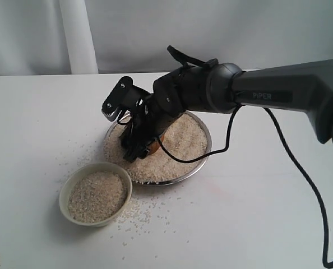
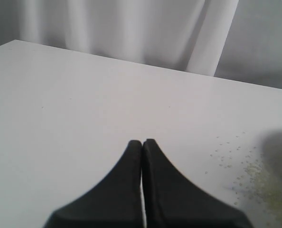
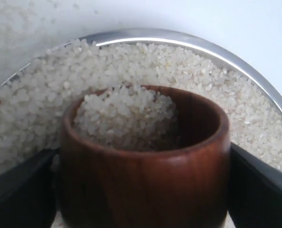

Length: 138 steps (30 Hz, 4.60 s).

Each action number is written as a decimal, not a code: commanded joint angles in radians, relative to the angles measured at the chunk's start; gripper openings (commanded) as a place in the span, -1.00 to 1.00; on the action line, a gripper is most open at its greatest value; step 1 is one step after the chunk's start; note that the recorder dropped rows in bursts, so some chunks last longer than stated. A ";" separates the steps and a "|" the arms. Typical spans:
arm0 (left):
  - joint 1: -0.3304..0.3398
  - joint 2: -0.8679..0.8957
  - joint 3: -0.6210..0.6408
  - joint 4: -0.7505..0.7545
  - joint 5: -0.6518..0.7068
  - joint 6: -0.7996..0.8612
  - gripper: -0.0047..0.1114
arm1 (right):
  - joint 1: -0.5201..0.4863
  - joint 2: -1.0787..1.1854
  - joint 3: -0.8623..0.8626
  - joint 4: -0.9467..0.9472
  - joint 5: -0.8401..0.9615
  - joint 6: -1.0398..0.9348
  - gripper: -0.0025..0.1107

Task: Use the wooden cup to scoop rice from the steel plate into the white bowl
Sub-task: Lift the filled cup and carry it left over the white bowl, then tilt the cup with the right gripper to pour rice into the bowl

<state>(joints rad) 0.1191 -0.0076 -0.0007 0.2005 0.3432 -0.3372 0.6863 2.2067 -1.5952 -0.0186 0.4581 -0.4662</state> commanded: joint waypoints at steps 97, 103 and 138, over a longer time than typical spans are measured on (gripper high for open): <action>-0.001 0.008 0.001 -0.004 -0.006 -0.002 -0.92 | 0.342 -0.246 0.302 -0.898 0.013 -0.312 -0.96; -0.001 0.008 0.001 -0.004 -0.006 -0.002 -0.92 | 0.342 -0.246 0.302 -0.903 0.016 -0.312 -0.96; -0.001 0.008 0.001 -0.004 -0.006 -0.002 -0.92 | 0.391 -0.246 0.290 -1.021 0.051 -0.312 -0.96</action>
<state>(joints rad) 0.1191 -0.0076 -0.0007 0.2005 0.3432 -0.3372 1.0708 1.9631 -1.2977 -1.0130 0.5019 -0.7789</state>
